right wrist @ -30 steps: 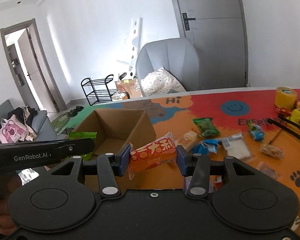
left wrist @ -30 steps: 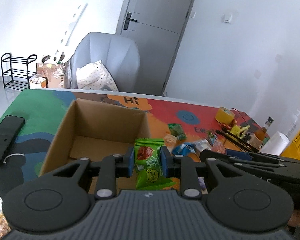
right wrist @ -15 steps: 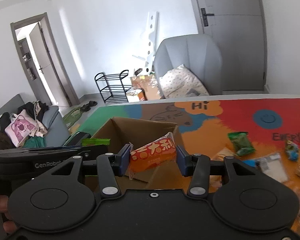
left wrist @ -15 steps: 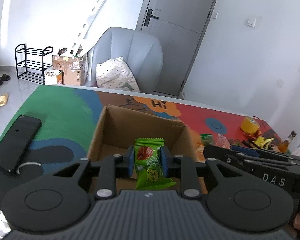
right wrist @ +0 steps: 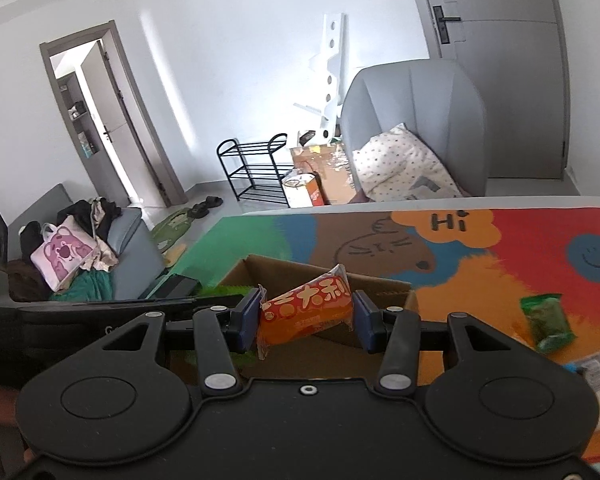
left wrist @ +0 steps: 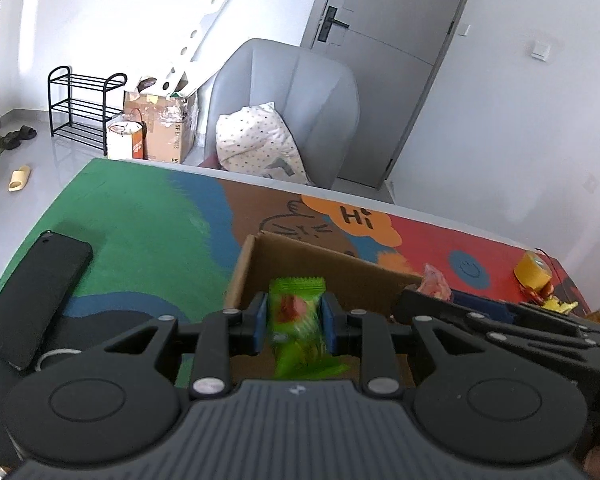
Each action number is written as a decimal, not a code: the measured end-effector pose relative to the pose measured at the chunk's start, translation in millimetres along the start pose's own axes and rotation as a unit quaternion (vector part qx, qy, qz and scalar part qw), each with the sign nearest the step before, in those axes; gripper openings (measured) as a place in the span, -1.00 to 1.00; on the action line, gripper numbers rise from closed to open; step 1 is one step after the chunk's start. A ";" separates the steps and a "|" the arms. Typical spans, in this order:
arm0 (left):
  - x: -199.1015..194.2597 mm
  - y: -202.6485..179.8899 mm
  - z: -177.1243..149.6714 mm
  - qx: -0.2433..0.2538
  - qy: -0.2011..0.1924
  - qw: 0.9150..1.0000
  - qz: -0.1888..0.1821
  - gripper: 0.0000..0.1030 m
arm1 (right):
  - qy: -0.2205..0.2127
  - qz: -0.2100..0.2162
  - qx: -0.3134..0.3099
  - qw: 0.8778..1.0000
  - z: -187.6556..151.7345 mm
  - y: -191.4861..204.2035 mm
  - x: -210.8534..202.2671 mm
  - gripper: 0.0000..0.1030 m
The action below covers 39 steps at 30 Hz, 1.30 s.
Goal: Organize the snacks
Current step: 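Carry both snacks over the cardboard box and open both grippers to drop them, then move both tools back over the snacks on the table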
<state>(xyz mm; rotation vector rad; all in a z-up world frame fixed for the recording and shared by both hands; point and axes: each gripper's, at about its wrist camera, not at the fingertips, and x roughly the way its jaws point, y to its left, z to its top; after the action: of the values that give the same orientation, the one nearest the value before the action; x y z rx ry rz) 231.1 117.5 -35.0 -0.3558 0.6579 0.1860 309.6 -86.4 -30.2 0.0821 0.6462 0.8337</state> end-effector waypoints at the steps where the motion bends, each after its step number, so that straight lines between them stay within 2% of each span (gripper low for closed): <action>1: -0.9 -0.3 1.4 0.002 -0.005 1.000 0.005 -0.44 | 0.000 0.003 0.000 1.000 0.1 -0.4 2.1 -0.10; 7: -10.7 5.8 6.3 -0.017 -0.013 1.000 0.014 -0.16 | -0.007 0.010 -0.005 1.000 1.9 4.3 3.1 -0.09; 10: -16.9 8.3 7.2 -0.024 -0.017 0.999 0.026 -0.04 | -0.013 0.006 -0.013 1.000 3.5 8.1 0.8 0.26; 11: -19.2 10.3 7.4 -0.029 -0.018 0.999 0.029 0.03 | -0.017 -0.004 -0.018 1.000 3.7 8.4 -0.4 0.46; 12: -21.7 11.7 6.8 -0.034 -0.018 0.999 0.032 0.17 | -0.023 -0.012 -0.020 0.999 3.2 9.0 -3.3 0.57; 14: -24.4 13.4 6.8 -0.040 -0.013 0.999 0.034 0.38 | -0.029 -0.019 -0.020 0.999 1.9 8.4 -10.4 0.61; 18: -34.0 8.6 4.9 -0.036 -0.009 0.999 0.035 0.62 | -0.031 -0.031 -0.010 0.999 -2.7 3.8 -25.0 0.72; 21: -40.8 4.0 -0.9 -0.040 -0.004 0.999 0.036 0.67 | -0.031 -0.038 0.000 0.999 -8.2 -1.3 -35.5 0.80; 26: -50.8 -10.7 -12.6 -0.017 -0.006 0.999 0.037 0.67 | -0.039 -0.056 0.015 0.998 -15.4 -8.6 -52.2 0.94; 29: -54.7 -13.9 -19.6 -0.027 -0.001 0.999 0.031 0.67 | -0.047 -0.069 0.025 0.996 -19.7 -12.8 -63.5 1.00; 35: -69.9 -26.2 -30.5 -0.032 -0.028 0.999 0.021 0.96 | -0.056 -0.091 0.042 0.993 -34.2 -28.1 -86.4 1.00; 39: -72.2 -38.8 -38.2 -0.024 -0.025 0.999 0.007 0.99 | -0.059 -0.101 0.049 0.992 -43.2 -36.6 -101.4 1.00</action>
<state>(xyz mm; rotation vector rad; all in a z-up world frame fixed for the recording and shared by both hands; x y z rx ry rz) 164.4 63.1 -7.6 -0.3913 0.6071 0.2234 259.4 -191.1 -25.7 0.1523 0.5733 0.5976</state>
